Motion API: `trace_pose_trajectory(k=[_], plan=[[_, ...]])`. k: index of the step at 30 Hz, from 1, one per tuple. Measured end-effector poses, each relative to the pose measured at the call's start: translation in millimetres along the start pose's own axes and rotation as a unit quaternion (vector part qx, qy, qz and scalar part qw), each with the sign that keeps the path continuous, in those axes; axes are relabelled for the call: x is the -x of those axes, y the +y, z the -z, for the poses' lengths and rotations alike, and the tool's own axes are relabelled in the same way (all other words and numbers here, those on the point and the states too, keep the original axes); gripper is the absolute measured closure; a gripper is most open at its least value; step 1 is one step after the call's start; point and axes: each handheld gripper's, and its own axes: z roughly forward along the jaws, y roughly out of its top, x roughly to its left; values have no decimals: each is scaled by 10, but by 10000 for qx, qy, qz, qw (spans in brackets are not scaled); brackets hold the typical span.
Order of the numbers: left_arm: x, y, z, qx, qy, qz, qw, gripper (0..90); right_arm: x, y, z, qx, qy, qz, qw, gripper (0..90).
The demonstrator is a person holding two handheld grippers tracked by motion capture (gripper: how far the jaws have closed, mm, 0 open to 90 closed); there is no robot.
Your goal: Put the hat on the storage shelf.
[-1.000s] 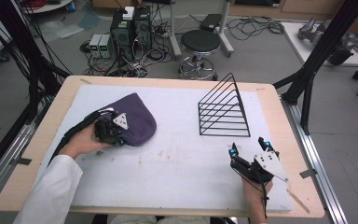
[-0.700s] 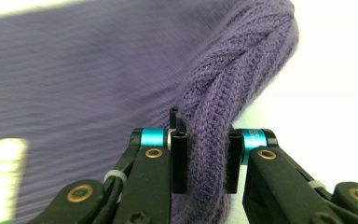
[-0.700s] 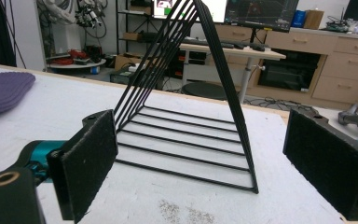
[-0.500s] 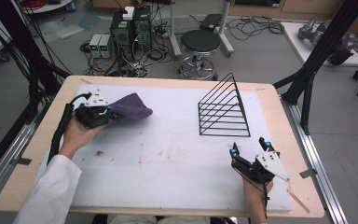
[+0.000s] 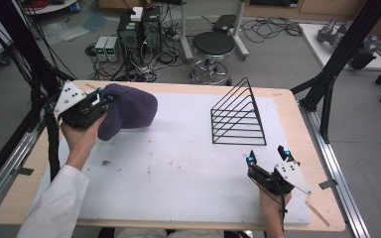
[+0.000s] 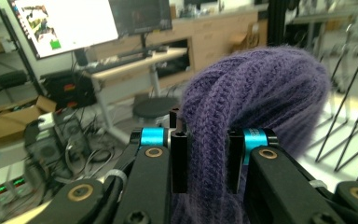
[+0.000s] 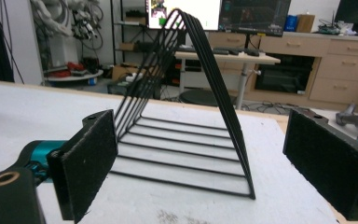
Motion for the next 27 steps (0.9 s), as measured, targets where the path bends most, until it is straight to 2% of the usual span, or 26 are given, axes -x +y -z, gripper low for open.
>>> trace_pose_trajectory(k=[1, 3, 5, 6, 7, 8, 9, 10, 13, 14, 15, 17, 18, 20, 23, 24, 27], plan=[[16, 62, 26, 127, -48, 36, 9999, 788, -27, 37, 22, 129, 40, -19, 9999, 93], [54, 181, 64, 312, -170, 101, 9993, 788, -45, 63, 29, 186, 67, -1, 9998, 93], [98, 285, 93, 402, -306, 54, 9987, 786, -153, 165, 53, 397, 199, 95, 9990, 93], [117, 319, 102, 434, -346, 18, 9985, 786, -153, 165, 53, 397, 199, 95, 9990, 93], [152, 367, 118, 488, -394, -30, 9980, 786, -249, 243, 49, 533, 397, 135, 9977, 93], [195, 429, 138, 515, -452, -93, 9976, 786, -306, 283, 42, 576, 489, 139, 9970, 93], [195, 429, 138, 515, -452, -93, 9976, 787, -306, 283, 42, 576, 489, 139, 9970, 93], [251, 495, 154, 513, -486, -151, 9974, 786, -413, 359, 24, 659, 736, 185, 9949, 93], [294, 543, 166, 480, -503, -147, 9975, 786, -569, 449, 14, 833, 1024, 307, 9908, 93], [325, 578, 177, 495, -549, -164, 9971, 785, -569, 449, 14, 833, 1024, 307, 9908, 93], [343, 595, 180, 511, -555, -154, 9970, 786, -677, 506, 3, 971, 1182, 350, 9876, 93], [373, 633, 185, 553, -612, -150, 9965, 785, -706, 524, -8, 994, 1234, 339, 9868, 93], [387, 650, 185, 564, -630, -153, 9963, 785, -780, 573, -60, 1008, 1395, 303, 9846, 93], [414, 685, 182, 594, -655, -180, 9959, 785, -837, 618, -134, 947, 1598, 243, 9823, 93], [427, 702, 176, 624, -673, -165, 9956, 785, -883, 652, -191, 907, 1731, 208, 9805, 93], [437, 706, 163, 634, -681, -151, 9955, 785, -929, 694, -261, 837, 1866, 205, 9786, 93], [456, 693, 130, 563, -723, -157, 9957, 785, -992, 740, -371, 650, 1991, 240, 9775, 92]])
